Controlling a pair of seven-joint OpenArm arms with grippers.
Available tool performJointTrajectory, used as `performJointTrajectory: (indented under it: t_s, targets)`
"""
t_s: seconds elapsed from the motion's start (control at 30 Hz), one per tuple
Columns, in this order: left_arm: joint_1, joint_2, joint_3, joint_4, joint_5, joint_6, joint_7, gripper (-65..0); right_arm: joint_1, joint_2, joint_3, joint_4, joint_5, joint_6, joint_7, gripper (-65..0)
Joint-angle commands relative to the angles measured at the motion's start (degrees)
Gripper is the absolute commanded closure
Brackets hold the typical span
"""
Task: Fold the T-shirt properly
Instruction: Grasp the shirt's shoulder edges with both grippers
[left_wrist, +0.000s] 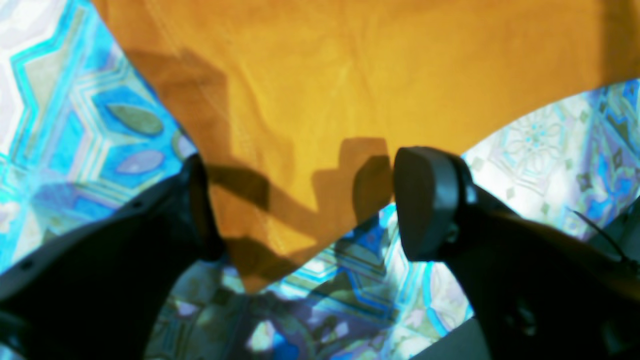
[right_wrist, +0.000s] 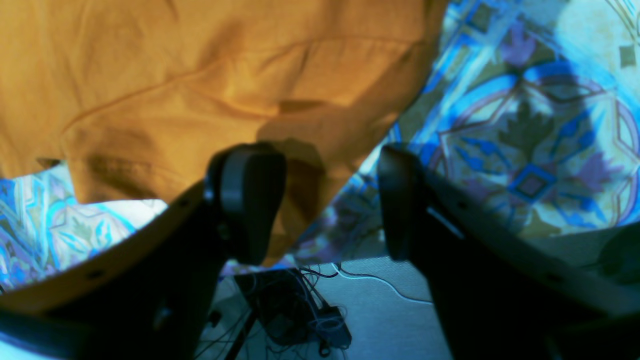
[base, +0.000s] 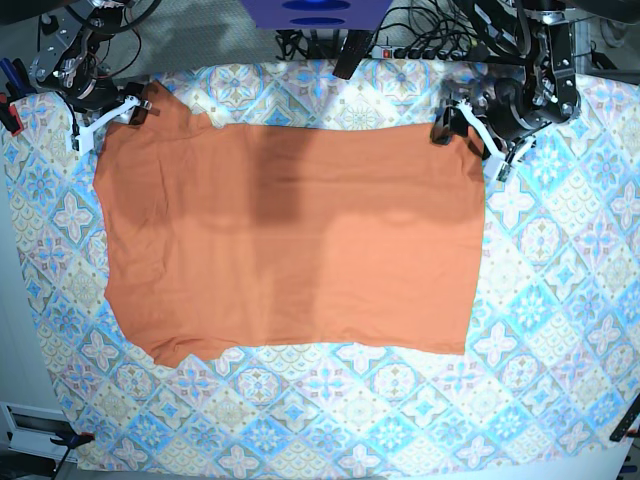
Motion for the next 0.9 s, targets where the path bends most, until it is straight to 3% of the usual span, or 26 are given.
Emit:
performJointTrajectory:
  t_s: [0.0,0.17,0.87]
  targets:
    - [3.5,1.6,2.3,-2.0,2.7,-1.6,11.3,-40.7,-0.2,0.5,0.0,0.4,0.1,0.2,0.2,-32.9]
    - [3.6,1.6,2.4,-2.0,2.7,-1.6,11.2,-31.1,-0.2,0.5,-0.5,0.4,0.1,0.4,0.3,-32.9]
    - [2.7,1.6,2.4,-2.0,2.8,-1.6,11.2,-30.5,0.3,0.5,-7.2,0.3,0.1,0.3,0.5,-32.8]
